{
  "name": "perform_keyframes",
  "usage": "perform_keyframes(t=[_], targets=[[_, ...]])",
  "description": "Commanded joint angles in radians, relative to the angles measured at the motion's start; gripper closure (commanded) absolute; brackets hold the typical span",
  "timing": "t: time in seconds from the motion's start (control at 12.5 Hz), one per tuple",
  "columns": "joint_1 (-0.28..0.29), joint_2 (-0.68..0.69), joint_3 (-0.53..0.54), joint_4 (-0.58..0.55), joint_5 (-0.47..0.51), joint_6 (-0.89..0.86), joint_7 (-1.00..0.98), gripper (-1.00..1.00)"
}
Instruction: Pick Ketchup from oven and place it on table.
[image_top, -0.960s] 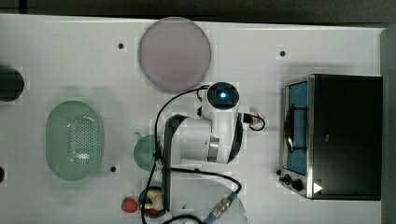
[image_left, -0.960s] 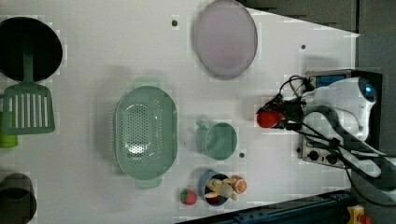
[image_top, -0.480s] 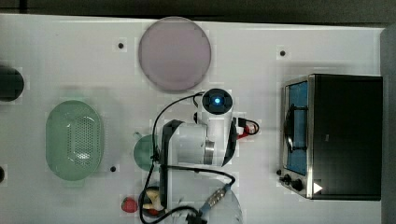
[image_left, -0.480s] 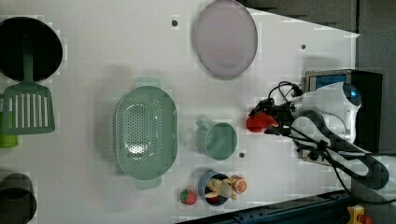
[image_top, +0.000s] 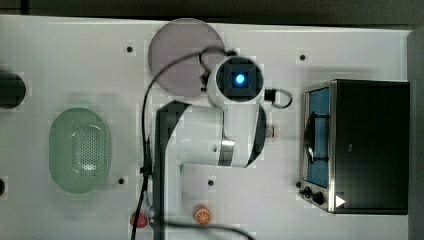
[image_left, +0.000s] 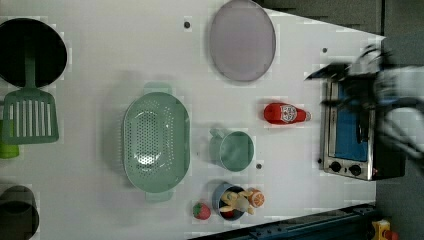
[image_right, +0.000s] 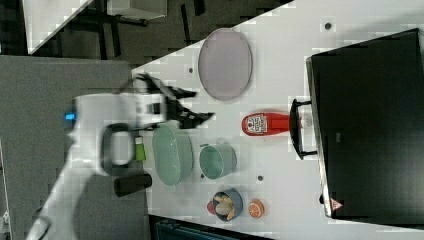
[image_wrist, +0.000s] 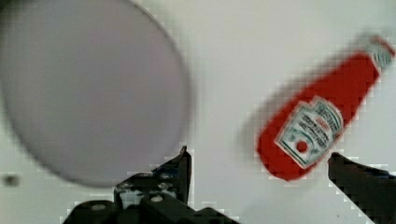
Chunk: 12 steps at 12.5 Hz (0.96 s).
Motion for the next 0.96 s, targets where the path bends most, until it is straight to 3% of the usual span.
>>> perform_keyframes(t=[0.08,0.56,0.96], targets=[[-0.009,-0.078,0.009,0.108,0.006,-0.164,-0.007,-1.00],[-0.009,-0.091,0.010,0.362,-0.002,-0.482,-0.006,-1.00],[-0.013,-0.093,-0.007,0.478,-0.002,-0.690,-0.006,-1.00]])
